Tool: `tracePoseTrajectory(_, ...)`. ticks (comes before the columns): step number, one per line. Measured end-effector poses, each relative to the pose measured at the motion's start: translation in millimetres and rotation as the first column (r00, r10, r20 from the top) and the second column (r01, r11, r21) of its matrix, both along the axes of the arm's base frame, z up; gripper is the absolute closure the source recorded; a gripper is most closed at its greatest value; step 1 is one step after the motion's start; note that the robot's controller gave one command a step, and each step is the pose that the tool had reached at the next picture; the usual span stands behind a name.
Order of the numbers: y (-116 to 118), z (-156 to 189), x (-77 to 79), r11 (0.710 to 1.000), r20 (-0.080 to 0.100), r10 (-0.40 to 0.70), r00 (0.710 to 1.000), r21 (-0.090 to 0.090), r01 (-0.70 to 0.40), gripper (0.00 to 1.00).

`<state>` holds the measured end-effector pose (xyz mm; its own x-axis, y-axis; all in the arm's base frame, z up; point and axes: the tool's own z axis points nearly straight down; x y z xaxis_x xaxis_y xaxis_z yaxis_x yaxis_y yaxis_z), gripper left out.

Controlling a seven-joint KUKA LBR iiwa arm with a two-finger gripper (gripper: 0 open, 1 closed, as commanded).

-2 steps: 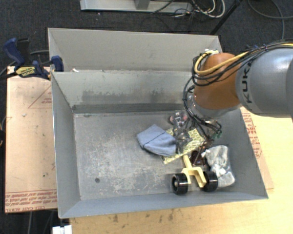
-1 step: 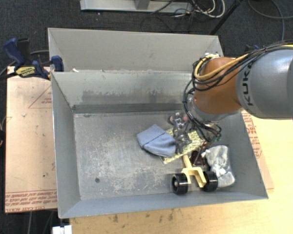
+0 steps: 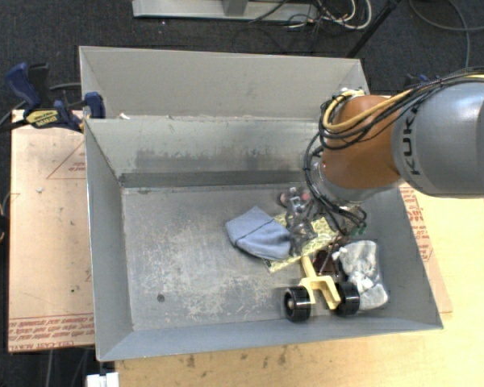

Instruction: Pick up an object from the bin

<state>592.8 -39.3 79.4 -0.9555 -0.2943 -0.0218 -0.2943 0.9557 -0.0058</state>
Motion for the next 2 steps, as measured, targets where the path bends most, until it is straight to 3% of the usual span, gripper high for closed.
tracePoseTrajectory(1, -6, 38, -12.7, 1.0, -0.024, 0.019, 1.0, 0.001, -0.019, 1.0)
tracePoseTrajectory(2, -17, 98, -17.4, 1.0, -0.024, 0.006, 1.0, 0.001, -0.006, 1.0)
